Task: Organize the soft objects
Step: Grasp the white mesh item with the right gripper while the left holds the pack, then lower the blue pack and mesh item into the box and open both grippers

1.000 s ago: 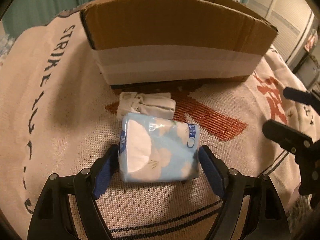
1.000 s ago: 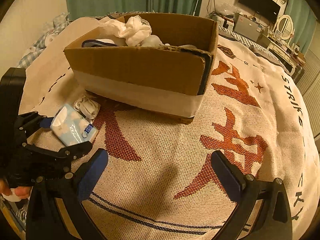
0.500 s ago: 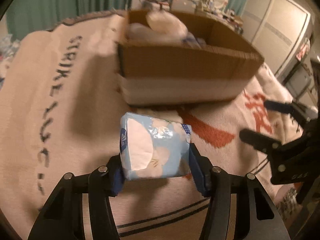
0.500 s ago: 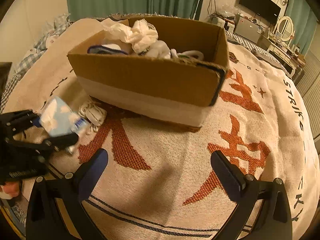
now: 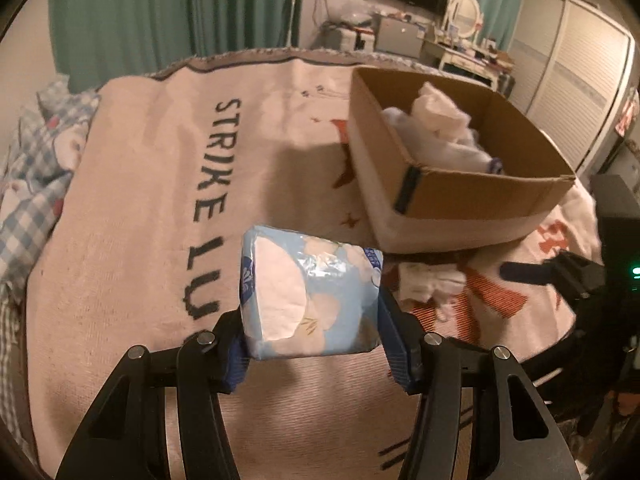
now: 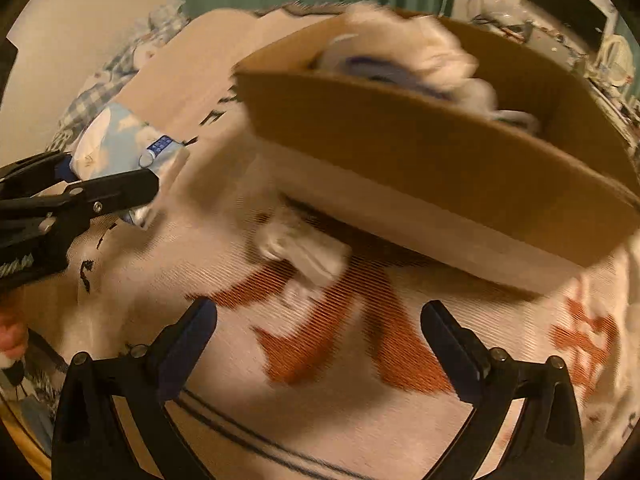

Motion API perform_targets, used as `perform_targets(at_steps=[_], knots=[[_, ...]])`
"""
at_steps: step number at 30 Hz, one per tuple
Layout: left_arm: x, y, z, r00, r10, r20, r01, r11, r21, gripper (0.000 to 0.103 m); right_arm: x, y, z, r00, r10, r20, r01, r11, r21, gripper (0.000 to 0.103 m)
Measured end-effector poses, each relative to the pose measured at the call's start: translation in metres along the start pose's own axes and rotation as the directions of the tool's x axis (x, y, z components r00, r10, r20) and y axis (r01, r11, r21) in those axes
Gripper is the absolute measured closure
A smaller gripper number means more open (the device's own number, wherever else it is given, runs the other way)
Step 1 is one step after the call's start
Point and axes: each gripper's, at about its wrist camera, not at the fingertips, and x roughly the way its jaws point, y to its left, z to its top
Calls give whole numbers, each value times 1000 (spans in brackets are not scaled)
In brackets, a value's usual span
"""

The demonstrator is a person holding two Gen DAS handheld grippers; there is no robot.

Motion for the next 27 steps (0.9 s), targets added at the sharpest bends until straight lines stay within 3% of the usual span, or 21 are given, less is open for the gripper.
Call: perform_targets(at_steps=[4, 9, 12, 20, 27], knots=[[6, 9, -6, 1000, 11, -9, -12, 1000, -6, 49, 26, 13, 21, 1000, -13, 0, 13, 1000, -3, 12], [8, 12, -11, 1000, 17, -15, -17, 1000, -5, 48, 49, -1, 30, 998, -27, -50, 33, 991, 132, 31], [4, 8, -10, 1000, 16, -5, -16, 1000, 6, 48, 45, -2, 30, 998, -32, -54, 39, 991, 129, 46], [-17, -12, -2, 999, 6, 41, -8, 999, 42, 49, 10, -7, 10, 996, 45, -73, -37, 993, 109, 49], [-59, -52, 23, 991, -54, 121, 38, 990, 137, 48, -78, -23, 13, 994, 82, 65, -87, 994, 70, 49]])
